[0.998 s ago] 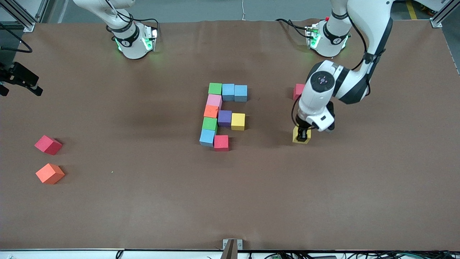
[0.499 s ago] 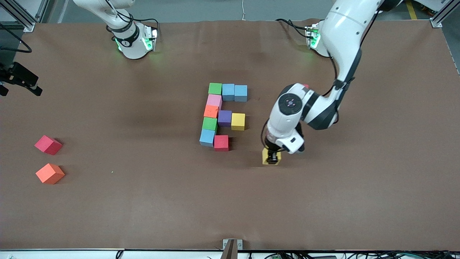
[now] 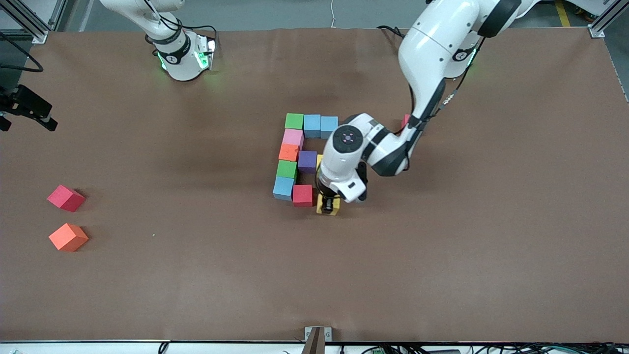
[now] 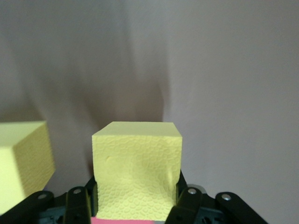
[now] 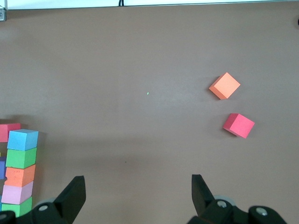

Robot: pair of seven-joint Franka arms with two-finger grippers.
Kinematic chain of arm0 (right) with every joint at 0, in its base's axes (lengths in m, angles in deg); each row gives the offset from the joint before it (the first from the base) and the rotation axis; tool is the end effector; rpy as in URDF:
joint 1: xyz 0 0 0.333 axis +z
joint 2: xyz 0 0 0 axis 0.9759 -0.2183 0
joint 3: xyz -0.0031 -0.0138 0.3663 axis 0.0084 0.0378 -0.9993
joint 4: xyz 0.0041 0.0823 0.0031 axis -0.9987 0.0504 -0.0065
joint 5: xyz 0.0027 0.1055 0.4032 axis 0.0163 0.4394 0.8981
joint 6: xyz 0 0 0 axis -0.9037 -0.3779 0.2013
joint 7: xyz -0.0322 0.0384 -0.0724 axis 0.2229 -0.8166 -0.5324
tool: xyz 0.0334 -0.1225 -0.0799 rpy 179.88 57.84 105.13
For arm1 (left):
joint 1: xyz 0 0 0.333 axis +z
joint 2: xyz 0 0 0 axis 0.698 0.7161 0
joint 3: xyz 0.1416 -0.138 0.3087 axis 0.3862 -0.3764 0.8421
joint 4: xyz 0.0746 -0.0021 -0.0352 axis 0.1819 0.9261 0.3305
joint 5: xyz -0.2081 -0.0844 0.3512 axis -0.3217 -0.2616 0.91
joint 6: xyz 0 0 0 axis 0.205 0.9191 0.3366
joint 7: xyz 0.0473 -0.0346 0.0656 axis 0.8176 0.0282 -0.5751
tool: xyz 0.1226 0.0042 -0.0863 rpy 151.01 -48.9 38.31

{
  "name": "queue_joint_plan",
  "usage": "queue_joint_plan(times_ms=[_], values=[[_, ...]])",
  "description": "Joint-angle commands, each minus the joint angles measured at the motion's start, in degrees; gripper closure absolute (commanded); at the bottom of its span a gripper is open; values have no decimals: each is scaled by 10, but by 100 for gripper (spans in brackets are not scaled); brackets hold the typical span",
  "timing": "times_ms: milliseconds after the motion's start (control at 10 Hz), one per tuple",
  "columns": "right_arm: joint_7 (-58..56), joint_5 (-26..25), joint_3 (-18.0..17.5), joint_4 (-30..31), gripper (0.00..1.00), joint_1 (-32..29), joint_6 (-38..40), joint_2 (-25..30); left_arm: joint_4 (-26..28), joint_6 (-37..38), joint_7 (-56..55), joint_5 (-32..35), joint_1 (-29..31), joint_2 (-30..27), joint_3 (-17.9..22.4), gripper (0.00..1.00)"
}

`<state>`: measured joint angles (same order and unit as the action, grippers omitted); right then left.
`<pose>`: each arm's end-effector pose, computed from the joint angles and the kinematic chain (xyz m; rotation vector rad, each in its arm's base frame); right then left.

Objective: Arrange 11 blocks into digit 3
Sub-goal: 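Carry the yellow cube beside the pink cube with the left gripper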

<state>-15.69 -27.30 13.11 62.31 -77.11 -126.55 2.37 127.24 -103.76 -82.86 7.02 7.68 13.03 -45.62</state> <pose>0.5597 -0.0297 0.6776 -3.1223 0.0338 -0.1917 0.5854 -0.5427 0.1992 2.1823 1.9827 -0.0234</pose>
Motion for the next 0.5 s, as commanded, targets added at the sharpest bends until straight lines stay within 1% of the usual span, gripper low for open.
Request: queue_joint_plan(times_ms=[0,399], values=[[-6,3,1,-7,0,1,6,-2,-21,15,-1,-8,-16,15,4,72],[-7,2,1,-6,0,2,7,-2,-21,20,-23,-7,-19,21,5,72]])
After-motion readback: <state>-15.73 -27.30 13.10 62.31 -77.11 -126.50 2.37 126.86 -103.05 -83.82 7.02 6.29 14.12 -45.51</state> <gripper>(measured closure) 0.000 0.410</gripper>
